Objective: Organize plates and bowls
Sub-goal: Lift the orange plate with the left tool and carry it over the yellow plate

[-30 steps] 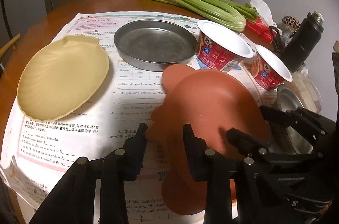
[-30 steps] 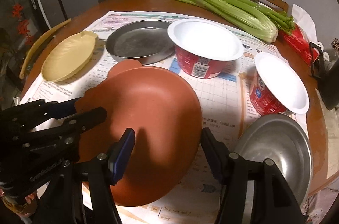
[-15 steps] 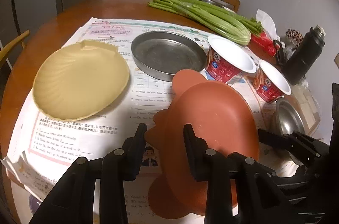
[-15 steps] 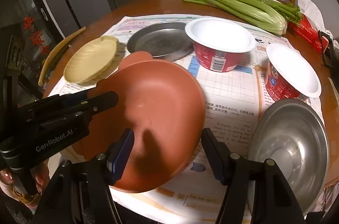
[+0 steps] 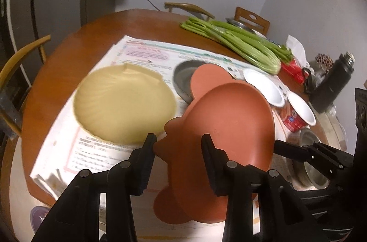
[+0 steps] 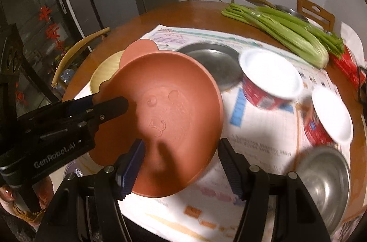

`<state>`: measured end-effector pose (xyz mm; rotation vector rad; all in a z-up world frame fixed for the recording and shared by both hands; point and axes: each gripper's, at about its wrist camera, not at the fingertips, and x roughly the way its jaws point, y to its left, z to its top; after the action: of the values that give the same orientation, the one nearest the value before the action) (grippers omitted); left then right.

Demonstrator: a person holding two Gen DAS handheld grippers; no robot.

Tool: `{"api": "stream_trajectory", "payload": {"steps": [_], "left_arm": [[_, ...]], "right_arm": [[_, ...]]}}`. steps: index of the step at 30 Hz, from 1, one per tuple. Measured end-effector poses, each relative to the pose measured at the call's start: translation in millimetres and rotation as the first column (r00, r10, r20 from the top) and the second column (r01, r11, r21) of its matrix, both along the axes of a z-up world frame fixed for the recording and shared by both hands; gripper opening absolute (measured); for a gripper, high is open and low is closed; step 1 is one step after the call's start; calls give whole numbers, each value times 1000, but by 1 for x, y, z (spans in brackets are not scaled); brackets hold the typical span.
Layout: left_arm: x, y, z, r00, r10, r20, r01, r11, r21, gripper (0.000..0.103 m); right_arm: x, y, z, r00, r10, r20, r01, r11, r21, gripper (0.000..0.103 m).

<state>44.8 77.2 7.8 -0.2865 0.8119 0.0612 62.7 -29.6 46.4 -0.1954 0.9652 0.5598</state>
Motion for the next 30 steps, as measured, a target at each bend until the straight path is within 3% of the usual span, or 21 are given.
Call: {"api": "stream_trajectory", "payload": {"steps": [19,30], "left_arm": [[15,104,25,979,194,64,-190,980,-62,41],[39,123,16,975,216,39,-214,975,-62,42]], "right_arm": [[45,102,30,991,123,49,-125,992,26,66],[64,130,21,991,102,82,-103,995,7,66]]}}
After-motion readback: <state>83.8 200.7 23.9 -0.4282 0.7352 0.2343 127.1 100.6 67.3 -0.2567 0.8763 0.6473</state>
